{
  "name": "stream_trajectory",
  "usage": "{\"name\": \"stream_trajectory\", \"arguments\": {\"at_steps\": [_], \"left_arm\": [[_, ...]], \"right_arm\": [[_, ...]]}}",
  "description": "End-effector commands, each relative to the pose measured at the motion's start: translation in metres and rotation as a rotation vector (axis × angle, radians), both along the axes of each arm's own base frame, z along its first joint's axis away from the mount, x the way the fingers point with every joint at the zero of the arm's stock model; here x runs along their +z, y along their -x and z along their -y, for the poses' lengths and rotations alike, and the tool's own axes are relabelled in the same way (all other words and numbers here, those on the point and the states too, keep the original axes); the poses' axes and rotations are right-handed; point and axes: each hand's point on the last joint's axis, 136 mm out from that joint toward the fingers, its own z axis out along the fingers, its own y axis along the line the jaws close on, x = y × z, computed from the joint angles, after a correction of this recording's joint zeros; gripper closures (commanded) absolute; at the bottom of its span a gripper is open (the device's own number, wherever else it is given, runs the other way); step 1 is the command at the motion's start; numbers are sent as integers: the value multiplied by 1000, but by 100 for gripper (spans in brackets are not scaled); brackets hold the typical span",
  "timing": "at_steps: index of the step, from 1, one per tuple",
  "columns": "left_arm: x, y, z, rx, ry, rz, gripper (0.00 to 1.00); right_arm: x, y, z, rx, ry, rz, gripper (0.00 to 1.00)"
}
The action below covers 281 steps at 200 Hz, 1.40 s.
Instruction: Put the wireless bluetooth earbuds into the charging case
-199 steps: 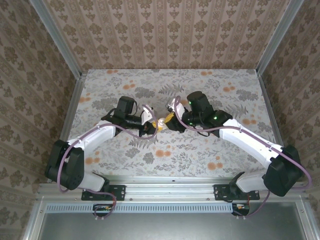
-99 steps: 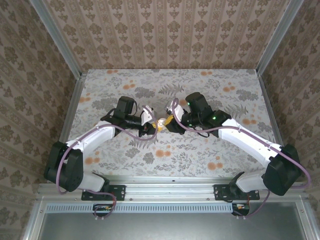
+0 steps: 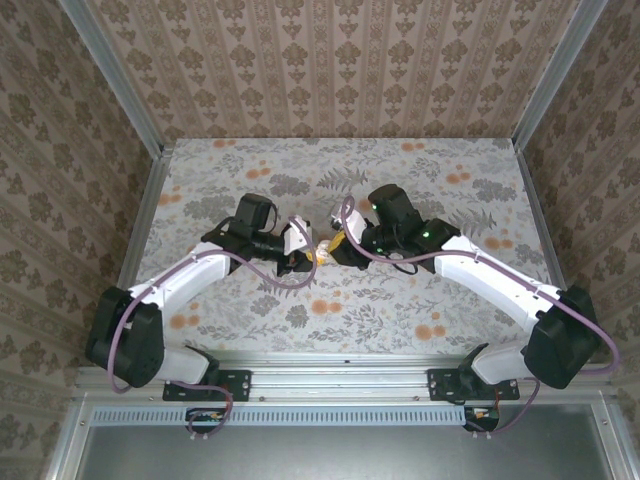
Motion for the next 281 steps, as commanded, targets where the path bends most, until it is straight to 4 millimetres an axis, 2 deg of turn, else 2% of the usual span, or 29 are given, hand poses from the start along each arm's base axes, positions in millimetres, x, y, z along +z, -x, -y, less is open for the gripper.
{"name": "stream_trajectory", "arguments": {"at_steps": [1,120,218,281], "left_arm": [[18,3,0,-34,-4,98,94],[5,-3,-6,-13,-93,208,94],[4,-6,-7,-2,-114,279,94],[10,-6,-6,-1,-110,309,94]], "right_arm": [[-5,-2,-3,6,29,-27,82],[7,2,-2,7,28,-30,83],[-2,6,-7,25,59,-47,83],[-6,0,-7,9,83,-28,84]]}}
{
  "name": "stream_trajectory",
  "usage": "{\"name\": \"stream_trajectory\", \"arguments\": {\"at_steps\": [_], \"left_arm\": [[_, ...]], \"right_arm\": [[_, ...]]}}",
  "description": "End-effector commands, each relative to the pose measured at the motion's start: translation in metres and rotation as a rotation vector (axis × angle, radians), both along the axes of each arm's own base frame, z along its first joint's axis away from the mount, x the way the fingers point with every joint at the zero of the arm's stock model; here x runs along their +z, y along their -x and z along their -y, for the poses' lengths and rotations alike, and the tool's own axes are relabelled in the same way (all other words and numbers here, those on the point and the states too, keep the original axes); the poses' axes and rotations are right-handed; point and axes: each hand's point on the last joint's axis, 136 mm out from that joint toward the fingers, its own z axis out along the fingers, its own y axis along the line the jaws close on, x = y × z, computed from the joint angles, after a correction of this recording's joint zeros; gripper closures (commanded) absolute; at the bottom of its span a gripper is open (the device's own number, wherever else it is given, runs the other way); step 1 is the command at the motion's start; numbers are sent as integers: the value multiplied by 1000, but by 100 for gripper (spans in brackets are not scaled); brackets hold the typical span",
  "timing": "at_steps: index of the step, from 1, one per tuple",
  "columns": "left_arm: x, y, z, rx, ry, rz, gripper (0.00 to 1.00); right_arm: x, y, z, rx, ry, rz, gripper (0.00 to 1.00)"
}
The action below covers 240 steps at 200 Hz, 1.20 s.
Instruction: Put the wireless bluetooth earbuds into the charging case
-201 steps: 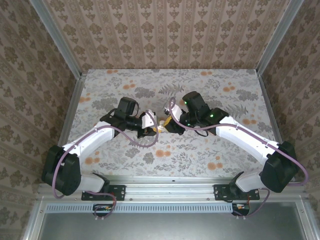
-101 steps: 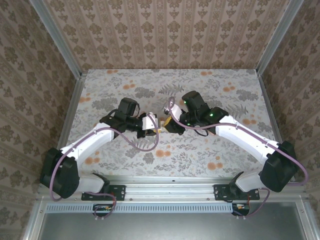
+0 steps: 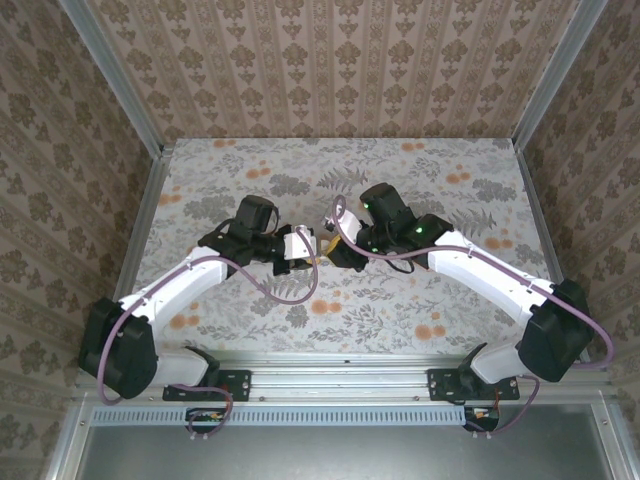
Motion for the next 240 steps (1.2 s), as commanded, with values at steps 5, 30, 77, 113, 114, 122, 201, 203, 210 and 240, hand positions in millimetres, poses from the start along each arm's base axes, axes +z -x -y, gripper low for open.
{"name": "stream_trajectory", "arguments": {"at_steps": [5,30,77,113,114,122,201,203,210,240], "left_arm": [[15,5,5,-41,33,66,94],[14,5,5,-41,28,69,94],[6,5,4,-34,18,51,94],[7,6,6,-37,23,53,94],[7,6,6,-38,24,53,94],[8,6,7,-39,25,54,94],[13,9,9,-44,34,61,94],[13,9,9,-44,35,62,94],[14,9,9,-44,37,64,94],[16,9,10,-45,41,67,94]], "right_arm": [[0,-5,-1,-3,35,22,84],[3,-7,0,-12,34,39,84],[16,-6,0,-16,1,57,85],[18,-6,-2,-16,-12,56,85],[18,-6,-2,-16,-12,56,85],[17,-5,-3,-14,-12,53,85],[5,-8,-1,-24,23,46,84],[5,-9,0,-26,24,48,84],[5,-11,0,-32,27,52,84],[5,-13,1,-40,32,63,83]]}}
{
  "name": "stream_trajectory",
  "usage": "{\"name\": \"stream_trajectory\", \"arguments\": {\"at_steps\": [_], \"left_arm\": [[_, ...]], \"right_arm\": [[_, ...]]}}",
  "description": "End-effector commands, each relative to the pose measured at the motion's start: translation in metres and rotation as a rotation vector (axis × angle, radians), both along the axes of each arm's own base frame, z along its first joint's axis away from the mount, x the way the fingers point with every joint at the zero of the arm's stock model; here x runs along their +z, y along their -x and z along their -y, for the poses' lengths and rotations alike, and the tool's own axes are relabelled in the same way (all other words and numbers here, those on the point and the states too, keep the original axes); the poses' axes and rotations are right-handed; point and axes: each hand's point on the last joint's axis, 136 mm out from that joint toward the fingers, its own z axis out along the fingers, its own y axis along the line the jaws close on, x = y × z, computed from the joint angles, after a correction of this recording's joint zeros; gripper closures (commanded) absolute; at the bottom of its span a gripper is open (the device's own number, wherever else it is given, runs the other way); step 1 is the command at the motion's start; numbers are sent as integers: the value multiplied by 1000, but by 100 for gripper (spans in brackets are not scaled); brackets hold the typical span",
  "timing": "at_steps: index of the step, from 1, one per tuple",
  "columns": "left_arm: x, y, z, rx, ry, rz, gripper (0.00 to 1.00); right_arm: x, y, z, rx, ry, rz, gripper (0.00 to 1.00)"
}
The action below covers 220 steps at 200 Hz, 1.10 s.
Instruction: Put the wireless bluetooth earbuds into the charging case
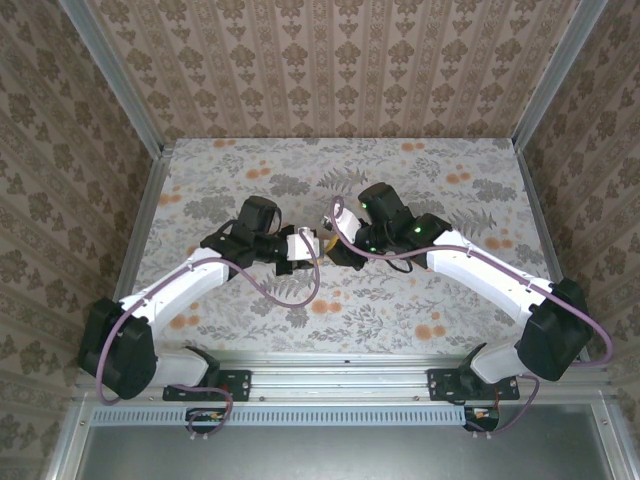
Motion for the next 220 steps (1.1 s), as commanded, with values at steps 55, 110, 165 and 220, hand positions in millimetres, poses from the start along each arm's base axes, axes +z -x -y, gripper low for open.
{"name": "stream_trajectory", "arguments": {"at_steps": [55,110,165,220], "left_arm": [[15,9,3,-26,43,31,94],[11,9,3,-17,48,21,94],[12,7,4,0,64,14,94],[9,-1,2,91,158,-37,94]], "right_arm": [[11,-10,-1,-29,-4,59,76],[26,-12,0,-49,-35,84,71],[55,-11,9,-102,-98,130,66],[62,-11,33,-253,-153,110,66]]}}
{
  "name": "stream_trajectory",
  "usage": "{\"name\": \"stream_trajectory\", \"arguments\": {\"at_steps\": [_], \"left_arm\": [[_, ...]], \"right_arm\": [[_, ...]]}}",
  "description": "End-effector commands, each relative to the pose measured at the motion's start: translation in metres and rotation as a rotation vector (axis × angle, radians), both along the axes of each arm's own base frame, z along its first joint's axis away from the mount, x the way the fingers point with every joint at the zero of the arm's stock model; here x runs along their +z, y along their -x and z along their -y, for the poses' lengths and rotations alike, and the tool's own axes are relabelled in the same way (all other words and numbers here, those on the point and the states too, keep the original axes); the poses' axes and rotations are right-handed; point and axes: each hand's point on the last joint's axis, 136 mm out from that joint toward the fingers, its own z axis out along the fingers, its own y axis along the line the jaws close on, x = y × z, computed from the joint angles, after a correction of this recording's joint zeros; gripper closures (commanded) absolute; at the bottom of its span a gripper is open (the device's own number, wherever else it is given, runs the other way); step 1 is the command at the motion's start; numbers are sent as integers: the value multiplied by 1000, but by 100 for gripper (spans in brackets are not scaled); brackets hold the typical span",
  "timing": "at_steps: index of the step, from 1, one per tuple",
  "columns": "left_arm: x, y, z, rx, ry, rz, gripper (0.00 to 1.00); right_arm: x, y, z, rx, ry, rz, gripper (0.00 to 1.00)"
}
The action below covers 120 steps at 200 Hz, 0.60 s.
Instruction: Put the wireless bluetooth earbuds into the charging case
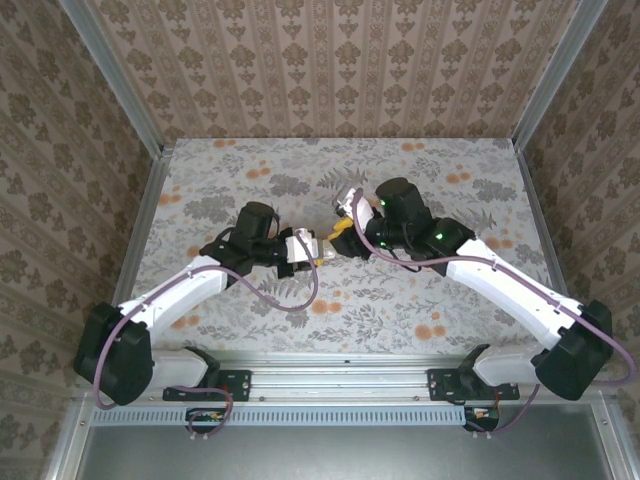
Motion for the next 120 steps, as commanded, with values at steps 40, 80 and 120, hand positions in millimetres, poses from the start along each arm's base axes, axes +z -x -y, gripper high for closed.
{"name": "stream_trajectory", "arguments": {"at_steps": [40,80,120], "left_arm": [[12,-2,-1,101,166,-62,94],[7,-7,-5,185,214,-95,94],[2,-8,-10,226,227,-108,95]], "right_arm": [[-3,0,38,-213,-88,-47,62],[-30,-4,63,-374,-60,-186,55],[-60,-15,96,-590,-65,-370,46]]}}
